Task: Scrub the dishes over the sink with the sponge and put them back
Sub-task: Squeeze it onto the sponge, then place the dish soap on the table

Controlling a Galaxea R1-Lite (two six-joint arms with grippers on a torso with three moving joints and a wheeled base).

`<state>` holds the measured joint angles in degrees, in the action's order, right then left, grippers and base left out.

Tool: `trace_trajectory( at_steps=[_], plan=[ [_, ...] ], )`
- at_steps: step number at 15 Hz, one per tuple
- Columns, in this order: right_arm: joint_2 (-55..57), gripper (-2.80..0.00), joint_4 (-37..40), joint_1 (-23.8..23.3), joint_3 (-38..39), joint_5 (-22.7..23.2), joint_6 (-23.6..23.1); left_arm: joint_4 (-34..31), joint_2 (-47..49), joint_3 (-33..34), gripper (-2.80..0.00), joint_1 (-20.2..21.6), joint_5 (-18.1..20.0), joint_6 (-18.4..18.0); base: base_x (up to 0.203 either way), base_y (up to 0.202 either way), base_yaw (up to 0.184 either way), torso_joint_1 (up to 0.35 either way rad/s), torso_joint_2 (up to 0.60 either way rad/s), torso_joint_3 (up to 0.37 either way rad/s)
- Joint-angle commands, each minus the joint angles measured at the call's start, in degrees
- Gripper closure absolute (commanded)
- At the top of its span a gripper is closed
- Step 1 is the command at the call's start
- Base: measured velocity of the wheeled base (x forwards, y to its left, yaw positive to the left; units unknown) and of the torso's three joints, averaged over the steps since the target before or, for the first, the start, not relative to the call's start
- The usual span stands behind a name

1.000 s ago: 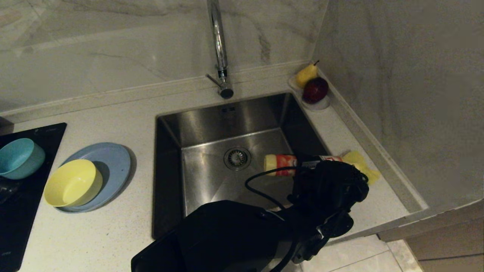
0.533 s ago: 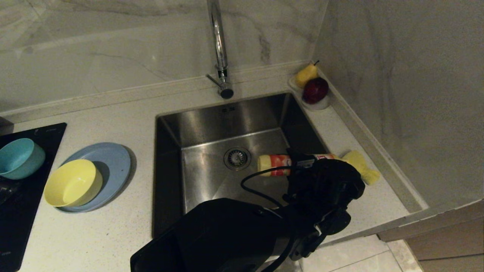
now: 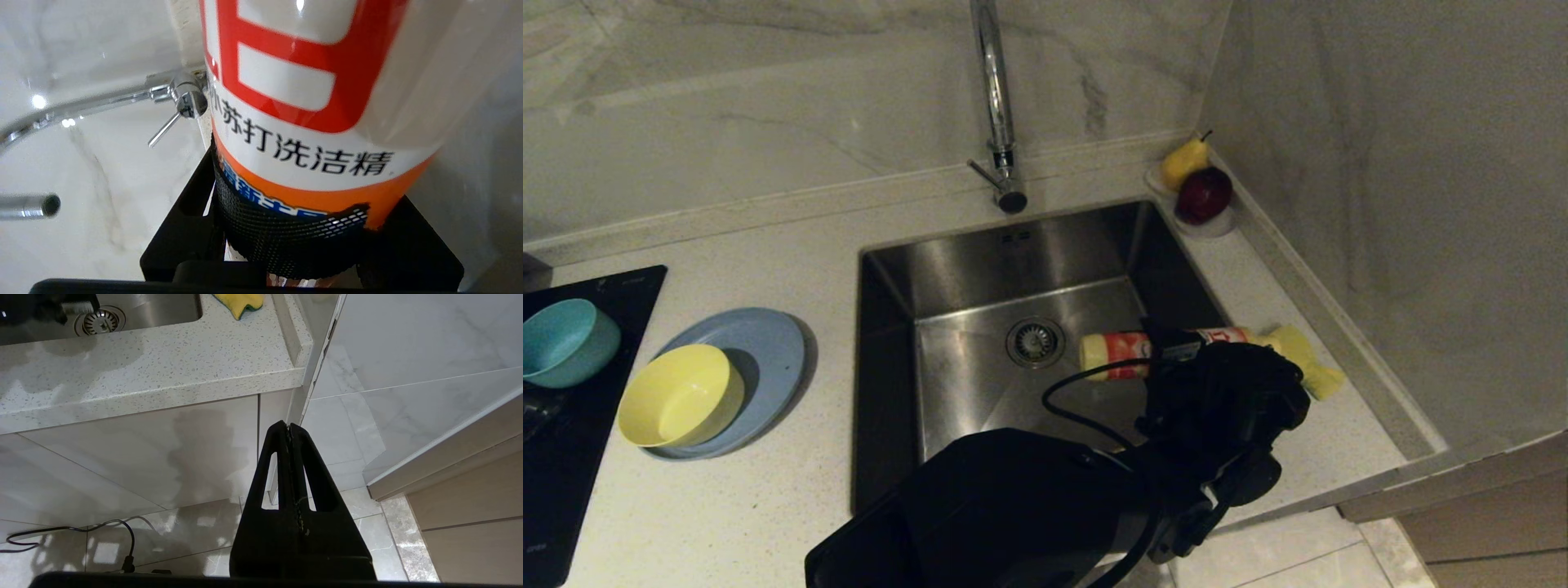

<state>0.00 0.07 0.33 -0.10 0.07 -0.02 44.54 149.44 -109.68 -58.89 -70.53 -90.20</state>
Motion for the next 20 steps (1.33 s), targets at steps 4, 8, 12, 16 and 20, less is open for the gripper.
trace_trajectory(
  at_steps=[4, 8, 12, 16, 20],
  plan=[
    [-0.09, 0.0, -0.01, 0.02, 0.01, 0.02, 0.01, 7.57, -4.46, 0.09, 0.0, -0.15, -0.14, -0.22, 0.0, 0.0, 0.0, 0.0, 0.0, 0.0],
    [-0.09, 0.0, -0.04, 0.02, 0.01, 0.04, -0.03, 8.62, -10.91, 0.14, 0.0, -1.13, 1.43, 3.02, 0.0, 0.0, 0.0, 0.0, 0.0, 0.0],
    [-0.09, 0.0, -0.01, 0.02, 0.01, 0.08, -0.04, 8.54, -17.45, 0.17, 0.0, -1.49, 6.71, 8.6, 0.0, 0.0, 0.0, 0.0, 0.0, 0.0],
    [-0.09, 0.0, -0.02, 0.02, 0.01, 0.09, 0.02, 7.63, -23.63, 0.17, 0.0, -2.42, 11.59, 11.86, 0.0, 0.0, 0.0, 0.0, 0.0, 0.0],
    [-0.09, 0.0, -0.07, 0.02, 0.01, 0.01, -0.06, 5.65, -27.74, 0.25, 0.0, -3.4, 15.23, 14.58, 0.0, 0.0, 0.0, 0.0, 0.0, 0.0]
  ],
)
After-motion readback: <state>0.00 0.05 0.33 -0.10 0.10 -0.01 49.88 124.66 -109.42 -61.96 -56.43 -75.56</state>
